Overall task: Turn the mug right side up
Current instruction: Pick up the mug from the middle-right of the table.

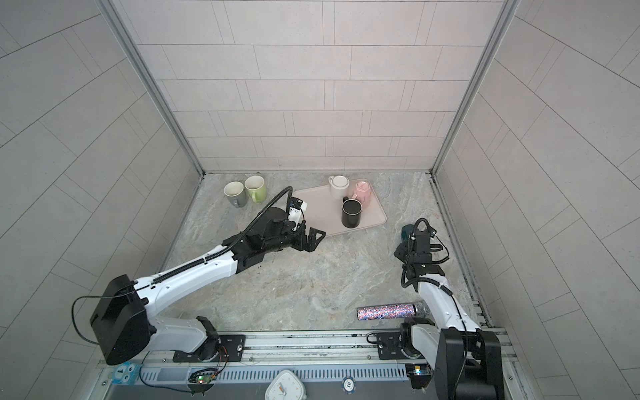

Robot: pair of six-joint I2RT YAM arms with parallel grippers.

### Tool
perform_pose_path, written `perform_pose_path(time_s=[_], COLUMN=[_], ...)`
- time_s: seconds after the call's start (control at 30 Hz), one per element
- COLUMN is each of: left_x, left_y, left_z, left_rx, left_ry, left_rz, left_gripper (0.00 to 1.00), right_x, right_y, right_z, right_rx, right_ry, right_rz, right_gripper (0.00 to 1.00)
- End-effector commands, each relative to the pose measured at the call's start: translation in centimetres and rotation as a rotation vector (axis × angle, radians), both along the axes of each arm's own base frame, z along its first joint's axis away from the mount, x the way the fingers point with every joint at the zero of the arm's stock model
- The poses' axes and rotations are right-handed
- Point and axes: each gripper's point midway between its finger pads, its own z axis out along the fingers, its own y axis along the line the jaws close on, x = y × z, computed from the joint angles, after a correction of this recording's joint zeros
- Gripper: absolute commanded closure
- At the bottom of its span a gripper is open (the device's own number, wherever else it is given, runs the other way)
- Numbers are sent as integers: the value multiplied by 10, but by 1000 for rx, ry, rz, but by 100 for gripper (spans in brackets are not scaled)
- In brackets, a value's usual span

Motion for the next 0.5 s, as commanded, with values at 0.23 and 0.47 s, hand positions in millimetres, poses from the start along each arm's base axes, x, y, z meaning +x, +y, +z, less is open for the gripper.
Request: perform_pose_path(time_s=[0.23,0.47], left_x=[6,7], left_y=[0,1], left_z=[-1,-5], left_rx=[25,33], left_ry=[-13,-5], left_rz=[2,6], left_gripper=[2,2], right_x=[17,19], right_y=[-10,-14], right_z=[3,0], right_rx=[-35,-63], right_ry=[-28,-36], right_rz=[-26,-32], right_gripper=[63,72])
